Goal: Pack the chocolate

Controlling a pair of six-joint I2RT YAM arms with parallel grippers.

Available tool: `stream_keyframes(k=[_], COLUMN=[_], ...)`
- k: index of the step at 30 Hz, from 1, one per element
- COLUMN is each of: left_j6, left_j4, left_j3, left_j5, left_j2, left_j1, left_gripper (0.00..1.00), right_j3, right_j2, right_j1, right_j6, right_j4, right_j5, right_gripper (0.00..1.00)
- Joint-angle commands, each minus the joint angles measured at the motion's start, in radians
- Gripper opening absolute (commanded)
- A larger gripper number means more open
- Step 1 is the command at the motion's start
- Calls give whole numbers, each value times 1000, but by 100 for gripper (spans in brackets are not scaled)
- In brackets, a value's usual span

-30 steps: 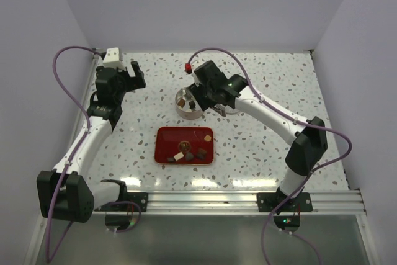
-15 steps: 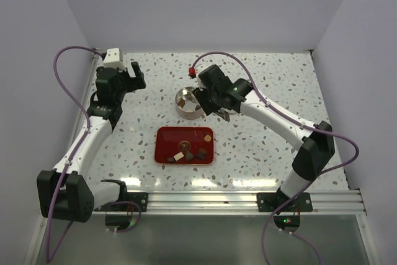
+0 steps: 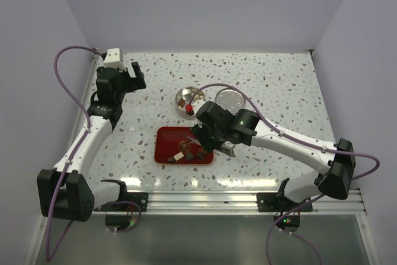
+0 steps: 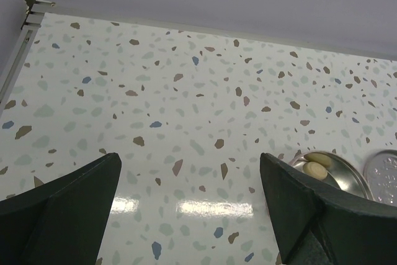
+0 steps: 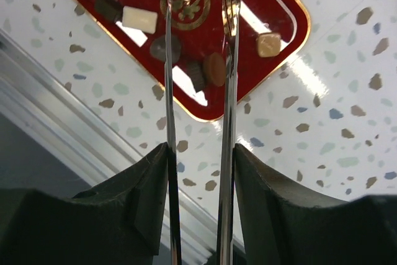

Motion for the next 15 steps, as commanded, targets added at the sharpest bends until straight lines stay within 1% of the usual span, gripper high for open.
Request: stream_keyframes(k=[1, 6, 15], left_j6=[-11, -8, -9], left_j4=[18, 13, 16], left_j3=[45, 50, 45], left_j5=[5, 2, 5], left_j2=[-1, -4, -7], left_j1=[-8, -8, -8], left_gripper=[100, 100, 100], right_j3=[-25, -48, -56], right_j2=[-25, 12, 20], right_j1=[45, 119, 156], right_j6=[91, 134, 166], right_j4=[-11, -12, -45], right_j5=[-33, -24, 36], right_gripper=[48, 49, 50])
